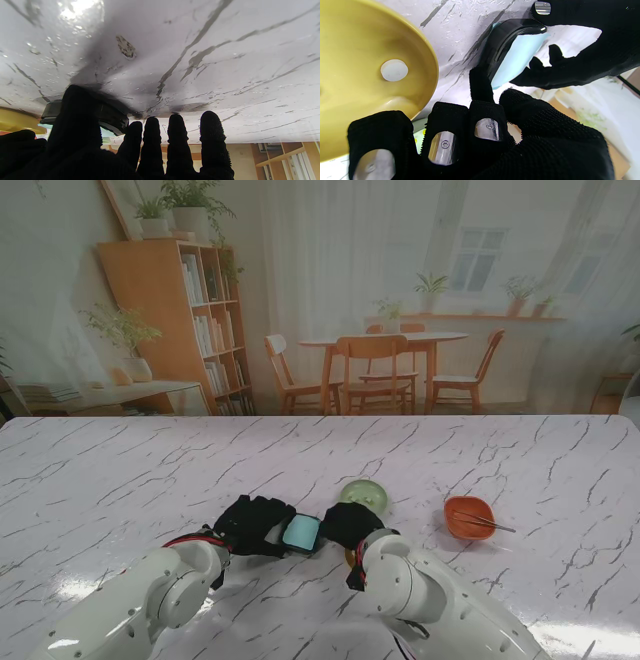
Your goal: Refill the pill box with tweezers
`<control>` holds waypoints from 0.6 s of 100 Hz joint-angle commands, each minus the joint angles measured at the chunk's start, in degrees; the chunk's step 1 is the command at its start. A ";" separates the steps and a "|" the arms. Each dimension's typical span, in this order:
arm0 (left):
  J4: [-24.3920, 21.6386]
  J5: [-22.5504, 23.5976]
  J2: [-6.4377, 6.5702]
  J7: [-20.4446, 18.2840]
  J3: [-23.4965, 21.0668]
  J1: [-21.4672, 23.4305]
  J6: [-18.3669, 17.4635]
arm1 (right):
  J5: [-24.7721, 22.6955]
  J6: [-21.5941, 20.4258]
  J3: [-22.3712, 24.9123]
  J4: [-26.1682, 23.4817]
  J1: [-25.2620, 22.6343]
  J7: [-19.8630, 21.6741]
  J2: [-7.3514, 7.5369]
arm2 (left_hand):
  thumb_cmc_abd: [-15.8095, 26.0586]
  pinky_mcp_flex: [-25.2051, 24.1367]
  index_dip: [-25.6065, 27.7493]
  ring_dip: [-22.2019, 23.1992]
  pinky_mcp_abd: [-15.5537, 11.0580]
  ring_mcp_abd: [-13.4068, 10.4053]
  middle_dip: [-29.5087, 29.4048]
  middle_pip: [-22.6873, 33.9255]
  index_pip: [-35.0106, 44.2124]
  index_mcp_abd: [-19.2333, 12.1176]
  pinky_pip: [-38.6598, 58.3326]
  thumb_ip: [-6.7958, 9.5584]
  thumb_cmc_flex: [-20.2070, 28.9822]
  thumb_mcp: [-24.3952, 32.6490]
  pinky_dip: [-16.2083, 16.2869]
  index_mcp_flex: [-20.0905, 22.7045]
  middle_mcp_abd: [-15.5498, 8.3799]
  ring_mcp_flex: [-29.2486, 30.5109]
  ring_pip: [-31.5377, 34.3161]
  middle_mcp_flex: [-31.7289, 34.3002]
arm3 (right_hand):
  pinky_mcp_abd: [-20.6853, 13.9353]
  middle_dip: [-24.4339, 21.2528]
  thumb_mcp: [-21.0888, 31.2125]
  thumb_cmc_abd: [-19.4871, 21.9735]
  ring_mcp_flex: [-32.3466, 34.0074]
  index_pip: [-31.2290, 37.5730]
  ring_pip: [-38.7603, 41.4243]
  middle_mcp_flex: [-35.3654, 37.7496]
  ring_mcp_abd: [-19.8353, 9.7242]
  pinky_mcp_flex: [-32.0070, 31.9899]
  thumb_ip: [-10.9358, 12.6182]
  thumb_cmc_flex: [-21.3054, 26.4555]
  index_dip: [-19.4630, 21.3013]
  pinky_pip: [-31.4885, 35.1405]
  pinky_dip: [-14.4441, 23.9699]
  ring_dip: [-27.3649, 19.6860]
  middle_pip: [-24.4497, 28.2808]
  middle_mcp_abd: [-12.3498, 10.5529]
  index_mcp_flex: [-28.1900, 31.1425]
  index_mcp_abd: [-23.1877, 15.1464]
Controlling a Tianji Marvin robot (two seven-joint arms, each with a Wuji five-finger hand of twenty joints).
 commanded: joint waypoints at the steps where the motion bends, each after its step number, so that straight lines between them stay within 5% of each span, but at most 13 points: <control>1: 1.29 -0.14 -0.24 -1.00 0.55 1.05 -1.58 | -0.02 0.16 -0.43 -0.77 -0.09 0.09 -0.64 | -1.17 -0.16 1.46 -0.49 -1.31 -2.64 1.05 1.18 1.54 -1.96 1.48 3.16 3.68 4.16 0.21 1.76 -1.40 3.49 2.45 1.03 | -33.06 -0.03 0.08 -0.48 2.23 -0.04 4.38 4.36 -9.12 3.05 1.93 0.49 -1.00 15.57 1.00 1.12 4.15 1.37 -0.62 -1.69; 60: 1.07 -0.22 -0.19 -1.46 0.36 1.28 -1.59 | -1.74 3.41 -1.52 -3.11 1.77 3.99 0.45 | -1.76 -0.13 2.06 -0.43 -1.47 -2.83 1.49 1.84 2.18 -2.49 1.82 3.20 3.07 6.88 0.22 2.29 -1.68 3.78 2.82 1.52 | -33.38 -0.07 0.73 -1.36 2.25 0.78 4.22 4.34 -9.61 3.06 2.14 0.46 -1.20 15.57 0.83 1.21 4.24 1.11 -0.35 -2.11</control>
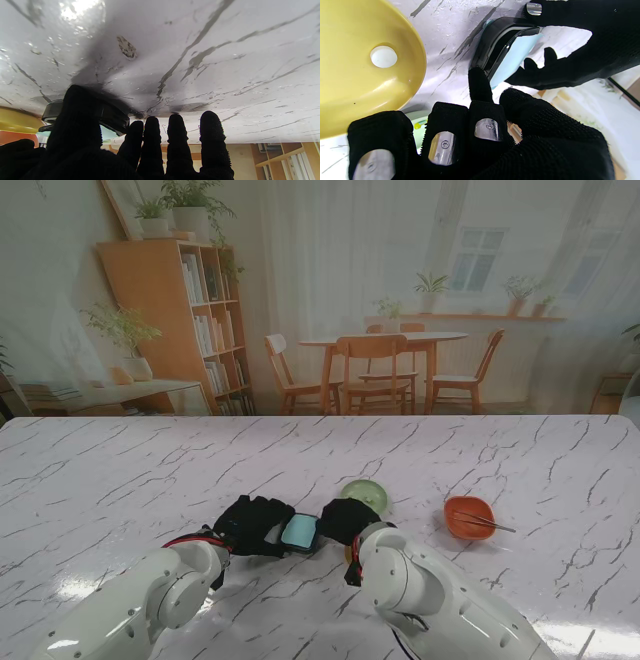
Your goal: Refill the pill box with tweezers
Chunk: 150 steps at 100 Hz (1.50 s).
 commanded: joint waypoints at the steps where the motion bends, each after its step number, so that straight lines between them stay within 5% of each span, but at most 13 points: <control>1: 1.17 -0.13 -0.19 -1.42 0.50 1.14 -1.55 | 0.13 0.25 -0.32 -0.81 0.10 0.50 -0.23 | -1.61 -0.13 1.47 -0.22 -1.35 -2.68 0.93 1.63 1.72 -3.41 1.83 3.20 3.10 5.51 0.22 1.78 -1.47 3.71 2.82 1.16 | -33.39 -0.07 0.74 -0.86 2.25 0.16 4.22 4.33 -9.57 3.05 2.15 0.45 -1.20 15.57 0.80 1.16 4.22 1.11 -0.36 -2.91; 134: 0.23 1.05 -0.07 -1.90 0.28 1.61 -0.96 | 2.88 -3.53 -1.13 1.51 0.26 -8.04 -3.56 | -3.04 0.22 2.20 -0.15 -1.85 -2.68 1.38 2.19 2.45 -3.30 2.42 3.07 0.13 12.60 0.28 1.74 -1.54 3.82 3.22 1.26 | -30.54 -1.22 -7.77 2.64 2.16 -2.03 4.24 4.40 -6.24 2.69 -2.87 4.23 -4.63 15.57 -0.37 -1.06 2.38 3.15 -7.46 -11.08; 147: -0.32 1.79 -0.04 -1.82 -0.16 2.12 -0.74 | 3.23 -4.64 -0.80 1.92 0.03 -8.26 -3.54 | -2.59 -0.02 0.01 -0.52 -1.88 -2.21 0.28 0.77 0.20 -2.33 2.46 2.43 -1.69 10.39 0.29 1.47 -0.67 3.41 2.67 0.81 | -30.33 -1.46 -8.11 2.37 2.17 -1.64 4.04 4.42 -5.99 2.60 -3.11 4.44 -4.84 15.57 -1.08 -1.58 1.97 3.30 -7.83 -11.62; 150: -0.56 1.99 -0.04 -1.80 -0.44 2.36 -0.69 | 3.19 -5.01 -0.70 2.00 -0.12 -8.39 -3.51 | -0.92 -0.14 -2.49 -1.10 -1.85 -1.79 -1.54 -0.35 -0.22 -1.68 2.40 2.38 0.59 3.68 0.29 1.30 0.10 3.18 2.10 0.79 | -30.31 -1.49 -8.10 2.07 2.17 -1.39 4.05 4.43 -5.97 2.59 -3.15 4.50 -4.84 15.57 -1.27 -1.69 1.95 3.31 -7.69 -11.80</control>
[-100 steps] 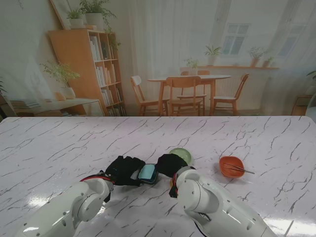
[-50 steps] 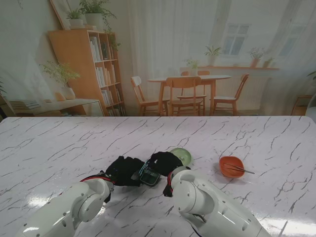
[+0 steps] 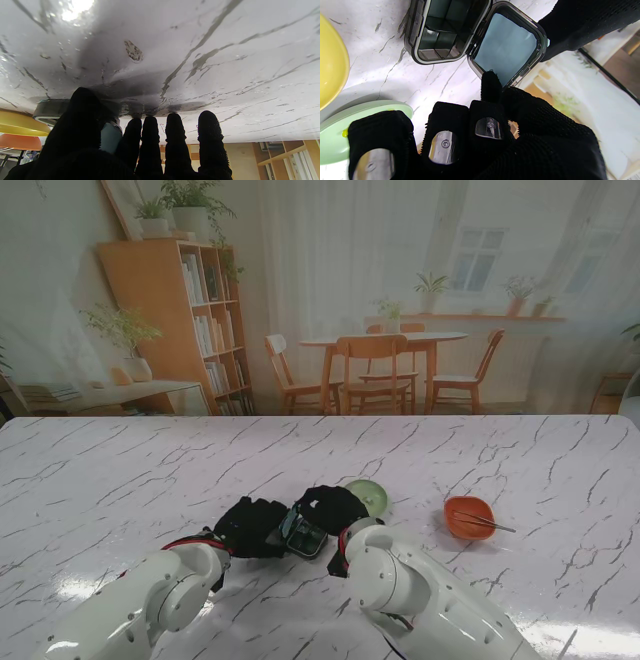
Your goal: Refill the pill box with tweezers
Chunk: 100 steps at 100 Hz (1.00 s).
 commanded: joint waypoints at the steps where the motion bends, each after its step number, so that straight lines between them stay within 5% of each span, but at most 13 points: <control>1: 0.46 0.55 -0.05 -1.22 -0.15 1.59 -0.85 | 0.21 -0.94 0.09 0.12 -0.75 -0.20 -0.38 | 0.30 -0.27 -2.67 -1.14 -1.12 -1.01 -2.04 -1.61 -1.36 -0.79 2.35 2.27 2.41 -5.95 0.28 0.12 0.70 2.40 1.63 0.56 | -30.31 -0.26 -0.66 0.46 2.17 -0.22 4.04 4.43 -5.85 2.55 -3.17 0.85 -1.33 15.53 -0.59 -1.06 1.92 3.39 -2.39 -3.12; 5: -0.10 0.76 -0.04 -1.46 -0.75 2.09 -0.72 | 0.11 -1.53 0.36 0.04 -1.02 -0.16 -0.23 | 2.37 -0.59 -4.62 -2.48 -1.01 -0.16 -3.71 -3.48 -2.59 0.17 2.08 2.21 4.23 -12.98 0.31 -0.16 1.42 1.99 0.09 0.46 | -30.56 -0.47 -0.23 -0.03 2.16 0.50 4.06 4.43 -5.98 2.54 -3.46 0.59 -1.74 15.53 -1.47 -1.67 1.68 3.35 -2.48 -3.24; 14: -1.43 1.69 -0.13 -1.05 -2.52 3.52 -0.26 | -0.56 -2.83 1.30 -0.76 -1.88 0.17 0.39 | 3.10 -1.34 -7.95 -11.74 0.43 2.58 -12.93 -11.51 -4.48 2.21 -0.71 2.05 1.22 -14.04 -1.14 -1.25 4.09 1.76 -8.32 1.22 | -30.62 -1.84 1.72 -2.71 2.17 1.97 3.51 4.55 -5.12 2.30 -4.49 -0.29 -2.26 15.52 -4.13 -3.99 -0.80 3.46 -1.96 -3.45; 22: -2.84 2.41 -0.30 -0.35 -4.45 4.97 0.22 | -2.15 -3.23 2.69 -3.26 -2.74 3.67 2.03 | 3.60 -2.62 -10.16 -24.16 3.22 4.91 -22.69 -17.99 -4.67 3.74 -7.69 2.01 -1.23 -14.20 -6.21 -1.87 6.30 2.13 -17.67 2.36 | -30.68 -4.60 1.51 -3.32 2.01 -0.55 2.86 4.46 -3.70 -0.43 -4.66 -2.41 -0.57 15.50 -7.73 -9.15 -4.78 4.05 -1.82 -2.67; 30: -4.51 3.08 -0.55 0.86 -6.73 6.60 0.75 | -4.47 -3.76 4.79 -6.33 -4.23 7.20 3.80 | 3.87 -4.34 -11.26 -30.34 5.30 6.30 -26.33 -20.60 -4.55 4.66 -14.34 1.99 -2.93 -14.32 -12.09 -1.99 7.18 1.70 -22.27 2.56 | -30.51 -6.03 0.31 -3.33 1.94 -3.57 -0.15 1.44 -0.60 -4.80 -4.31 -3.73 1.73 14.88 -9.59 -14.02 -8.36 5.61 -1.85 -2.52; 41: -7.72 3.96 -0.83 1.29 -10.41 9.16 1.19 | -7.82 -5.48 9.08 -11.17 -7.72 11.51 5.97 | 4.15 -6.26 -12.06 -34.93 5.87 6.81 -29.14 -23.29 -4.49 5.68 -19.90 1.98 -4.47 -14.39 -17.98 -1.93 8.12 1.03 -26.47 2.87 | -26.87 -5.62 -2.58 -1.97 -1.35 -10.22 -8.06 -5.14 6.09 -13.51 -2.96 -5.11 7.77 9.24 -7.63 -21.38 -15.94 9.35 -1.74 -2.44; 61: -13.59 3.18 -1.57 3.27 -17.58 15.09 0.53 | -13.48 -10.47 20.22 -20.54 -16.95 19.20 8.95 | 4.12 -7.54 -13.36 -41.27 3.89 6.68 -33.67 -25.94 -4.29 6.71 -26.32 1.90 -6.45 -14.47 -23.79 -0.64 9.32 -1.10 -30.86 3.32 | -12.26 -8.23 -7.33 -2.01 -25.38 -15.72 -36.58 -25.35 15.23 -40.08 -3.48 -6.03 12.49 -12.83 -6.68 -24.40 -39.68 17.06 -5.76 -1.69; 76: -16.95 2.04 -2.19 6.30 -22.23 19.81 -0.81 | -17.94 -14.24 29.07 -26.06 -24.17 22.91 9.98 | 4.18 -8.15 -14.16 -43.37 2.82 6.39 -35.41 -26.75 -4.80 6.46 -28.99 1.90 -7.22 -14.46 -25.35 -1.06 9.39 -3.14 -31.89 2.67 | -4.12 -12.76 -9.39 -2.71 -37.78 -16.81 -58.83 -36.26 16.41 -56.05 -3.91 -7.07 14.41 -31.55 -11.20 -29.15 -56.89 19.38 -6.87 -1.26; 100: -19.55 2.54 -2.81 10.84 -26.62 25.28 -1.85 | -24.76 -18.11 40.49 -30.10 -33.41 23.96 10.12 | 4.34 -7.98 -14.63 -44.86 2.55 5.97 -36.25 -26.56 -4.83 6.39 -29.92 1.86 -7.63 -14.53 -25.88 -0.75 9.43 -4.70 -31.57 3.14 | -1.05 -16.42 -11.34 -3.30 -48.82 -20.99 -79.25 -44.22 15.05 -65.57 -3.97 -10.48 15.26 -47.13 -18.97 -36.41 -67.85 18.70 -12.13 1.98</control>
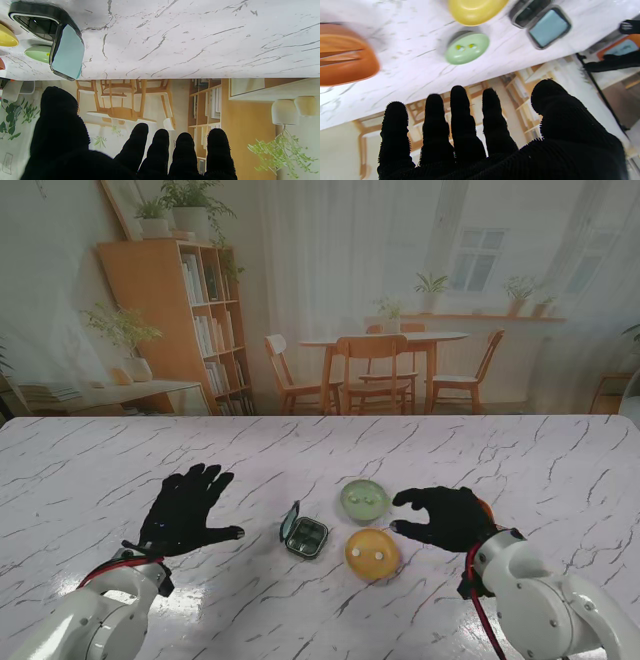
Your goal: Refill the pill box with tweezers
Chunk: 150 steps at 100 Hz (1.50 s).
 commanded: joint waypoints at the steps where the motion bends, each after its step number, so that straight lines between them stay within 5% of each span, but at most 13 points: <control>1: -0.35 0.11 -0.29 0.00 -0.43 1.48 -1.47 | -1.52 -1.01 1.55 0.30 -2.02 -0.89 0.64 | 1.61 -1.18 -1.17 -0.89 -1.09 -0.21 -0.91 -1.17 -0.56 1.30 -2.36 1.04 -1.47 -0.75 -1.17 -0.76 0.99 -2.45 -0.44 0.23 | -1.11 -0.96 0.58 -0.60 -3.56 -1.03 -4.43 -3.07 -1.54 -2.88 -1.47 -2.38 0.69 -3.06 -2.70 -2.30 -2.33 -0.93 -1.99 0.33; 18: -0.35 -0.50 -0.60 2.03 -1.42 3.30 -1.53 | -4.88 -3.54 7.13 1.15 -5.66 -2.39 0.36 | 1.59 -1.28 -1.30 -1.51 -1.02 -0.25 -1.16 -1.01 -0.44 1.14 -2.84 1.03 -1.57 -0.74 -1.41 -0.49 1.08 -3.08 0.10 0.33 | -1.04 -3.25 4.82 -3.60 -8.04 -1.63 -9.12 -6.53 -2.85 -7.07 -1.73 -5.59 1.12 -7.71 -8.98 -4.82 -6.44 -1.96 -3.40 -0.48; 49: 0.80 -1.50 -0.78 3.06 -0.60 3.35 -0.40 | -6.70 -5.56 11.41 6.77 -6.84 -6.27 -0.08 | 1.54 -0.86 -1.10 -2.13 -0.59 0.12 -1.23 -0.67 0.21 0.70 -3.02 1.03 -1.40 -0.67 -1.50 0.43 1.03 -3.37 0.80 0.79 | -4.78 -4.68 12.76 -8.41 -8.94 0.43 -5.24 -9.69 -3.93 -3.52 -2.47 -6.75 2.29 -1.41 -8.97 -4.30 -5.96 -1.81 -1.82 -0.71; 110: 3.11 -2.77 -0.90 3.82 2.67 1.31 2.07 | -4.23 -5.44 10.73 20.70 0.26 -13.75 -0.71 | 1.87 -0.42 -0.34 -2.12 -0.58 0.26 -0.80 -0.07 0.98 0.33 -2.02 1.04 -0.96 -0.63 -0.94 1.36 0.89 -2.65 1.48 1.77 | -6.05 -3.55 18.37 -10.43 -8.59 3.45 -0.61 -8.80 -4.05 -2.58 -3.05 -5.55 4.09 0.88 -9.27 -3.76 -1.25 -1.24 1.29 -2.78; 150: 3.28 -2.83 -0.87 3.36 3.57 0.82 3.23 | -5.59 -7.79 8.01 24.67 3.91 -13.86 -0.18 | 2.27 -0.36 0.19 -2.00 -0.06 0.34 -0.67 0.04 1.26 -0.08 -1.52 1.05 -0.97 -0.67 -0.67 1.57 0.81 -2.52 1.59 1.91 | -6.43 -3.43 21.95 -13.00 -6.62 4.56 0.72 -8.54 -5.82 -1.22 -3.33 -3.13 4.32 1.74 -9.66 -3.84 0.58 -4.58 0.82 -5.52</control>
